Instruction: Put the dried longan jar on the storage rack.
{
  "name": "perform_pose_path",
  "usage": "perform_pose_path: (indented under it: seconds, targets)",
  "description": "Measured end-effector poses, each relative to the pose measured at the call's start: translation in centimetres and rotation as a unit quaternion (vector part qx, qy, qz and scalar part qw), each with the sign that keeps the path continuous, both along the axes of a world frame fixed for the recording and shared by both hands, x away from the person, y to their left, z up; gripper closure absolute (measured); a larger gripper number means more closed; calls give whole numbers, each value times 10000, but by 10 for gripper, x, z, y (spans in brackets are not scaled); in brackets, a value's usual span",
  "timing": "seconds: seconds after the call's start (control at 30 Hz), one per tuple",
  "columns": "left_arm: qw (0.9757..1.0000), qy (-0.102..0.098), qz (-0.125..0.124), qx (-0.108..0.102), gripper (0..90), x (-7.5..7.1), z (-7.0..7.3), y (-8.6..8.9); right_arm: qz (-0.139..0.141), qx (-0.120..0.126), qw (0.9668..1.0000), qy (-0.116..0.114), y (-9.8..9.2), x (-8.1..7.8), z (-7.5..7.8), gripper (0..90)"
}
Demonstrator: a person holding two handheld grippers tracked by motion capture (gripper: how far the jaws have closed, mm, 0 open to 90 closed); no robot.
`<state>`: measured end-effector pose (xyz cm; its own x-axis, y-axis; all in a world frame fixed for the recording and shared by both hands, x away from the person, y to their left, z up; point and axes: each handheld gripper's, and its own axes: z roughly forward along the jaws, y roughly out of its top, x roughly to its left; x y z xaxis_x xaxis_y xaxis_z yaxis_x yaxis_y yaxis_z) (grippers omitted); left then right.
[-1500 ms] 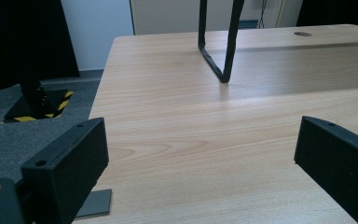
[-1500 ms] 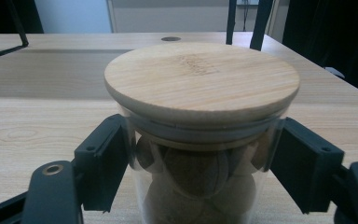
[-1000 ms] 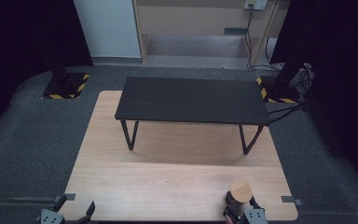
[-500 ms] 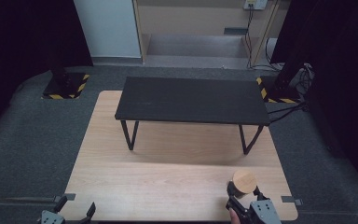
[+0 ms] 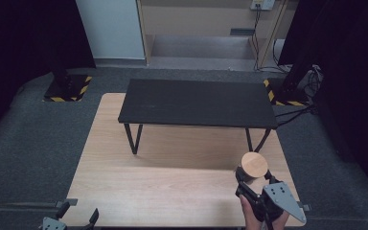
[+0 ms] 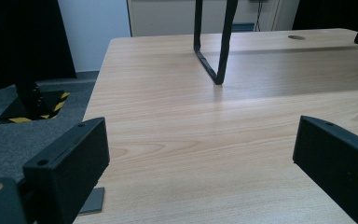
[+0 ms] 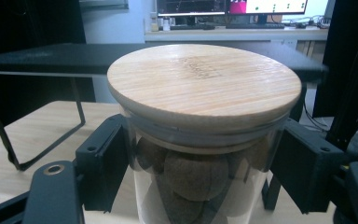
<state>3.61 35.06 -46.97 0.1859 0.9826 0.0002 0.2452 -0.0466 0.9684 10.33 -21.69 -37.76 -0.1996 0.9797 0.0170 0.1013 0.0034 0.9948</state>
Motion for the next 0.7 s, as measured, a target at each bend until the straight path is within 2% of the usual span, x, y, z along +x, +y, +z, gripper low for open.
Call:
perform_pose_path:
  seconds: [0.2,0.23,0.27,0.3,0.4,0.43,0.57,0.63,0.67,0.7]
  targets:
    - [10000,2,-16,6,23,1,1,1,80,-152,9998,-57,-2,17,24,255]
    - [10000,-3,-12,5,23,1,1,1,141,-133,9998,-82,-4,23,32,255]
    - [10000,-7,-8,0,23,1,1,1,141,-133,9998,-82,-4,23,32,255]
    - [10000,-6,-8,-4,24,1,1,1,162,-179,9996,-115,-4,30,40,255]
    - [10000,7,-14,-11,25,1,1,0,171,-217,9995,-139,-4,38,48,255]
    - [10000,19,-26,-14,24,1,1,0,198,-204,9995,-139,-6,45,55,254]
    - [10000,23,-41,-10,25,1,1,1,200,-283,9993,-162,-7,58,67,255]
    - [10000,29,-50,-8,26,1,0,1,188,-346,9991,-178,-7,69,77,255]
    - [10000,34,-55,0,26,1,0,1,188,-346,9991,-178,-7,69,77,255]
    - [10000,36,-56,-5,26,2,0,1,165,-429,9988,-195,-5,76,82,255]
